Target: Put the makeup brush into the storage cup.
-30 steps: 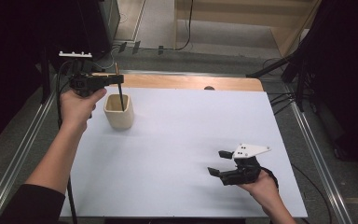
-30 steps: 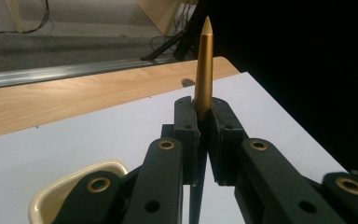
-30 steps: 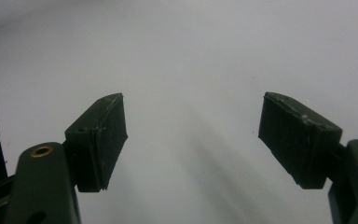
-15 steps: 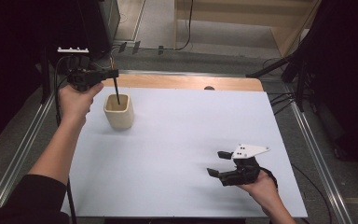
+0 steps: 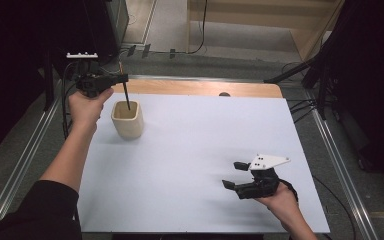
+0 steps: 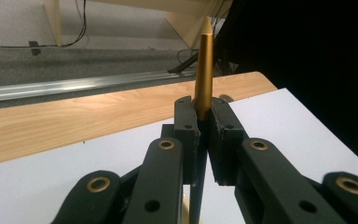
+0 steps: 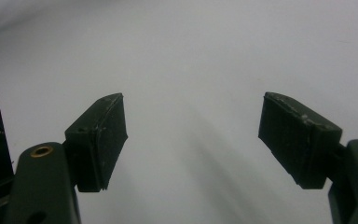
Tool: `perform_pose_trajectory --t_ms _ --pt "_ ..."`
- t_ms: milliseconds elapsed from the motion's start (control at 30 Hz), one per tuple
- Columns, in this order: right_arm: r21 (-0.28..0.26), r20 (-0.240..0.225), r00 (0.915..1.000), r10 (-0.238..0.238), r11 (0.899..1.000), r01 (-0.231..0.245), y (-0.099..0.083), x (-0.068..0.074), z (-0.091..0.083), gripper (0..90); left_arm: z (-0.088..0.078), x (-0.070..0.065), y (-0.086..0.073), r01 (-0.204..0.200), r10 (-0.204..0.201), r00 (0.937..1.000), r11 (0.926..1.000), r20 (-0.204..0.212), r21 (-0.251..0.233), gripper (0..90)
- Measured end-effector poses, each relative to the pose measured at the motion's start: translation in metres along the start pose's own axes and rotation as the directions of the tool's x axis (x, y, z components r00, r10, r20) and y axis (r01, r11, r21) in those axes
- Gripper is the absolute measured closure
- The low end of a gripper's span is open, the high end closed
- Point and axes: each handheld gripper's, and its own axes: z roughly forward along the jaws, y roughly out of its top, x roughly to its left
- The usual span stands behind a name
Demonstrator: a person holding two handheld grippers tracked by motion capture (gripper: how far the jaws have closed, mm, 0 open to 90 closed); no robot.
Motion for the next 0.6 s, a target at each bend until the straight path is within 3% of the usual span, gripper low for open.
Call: perform_pose_trajectory --t_ms 433,600 --pt "-0.002 0.0 1.0 0.002 1.0 -0.002 0.0 0.0 -0.001 24.1 0.007 0.007 -0.007 0.006 -0.005 0.9999 0.9996 -0.014 0.029 83.3" --pt "-0.003 0.0 1.0 0.001 1.0 -0.001 0.0 0.0 -0.001 24.1 0.01 0.012 -0.017 0.022 -0.021 0.9997 0.9992 -0.015 0.033 83.3"
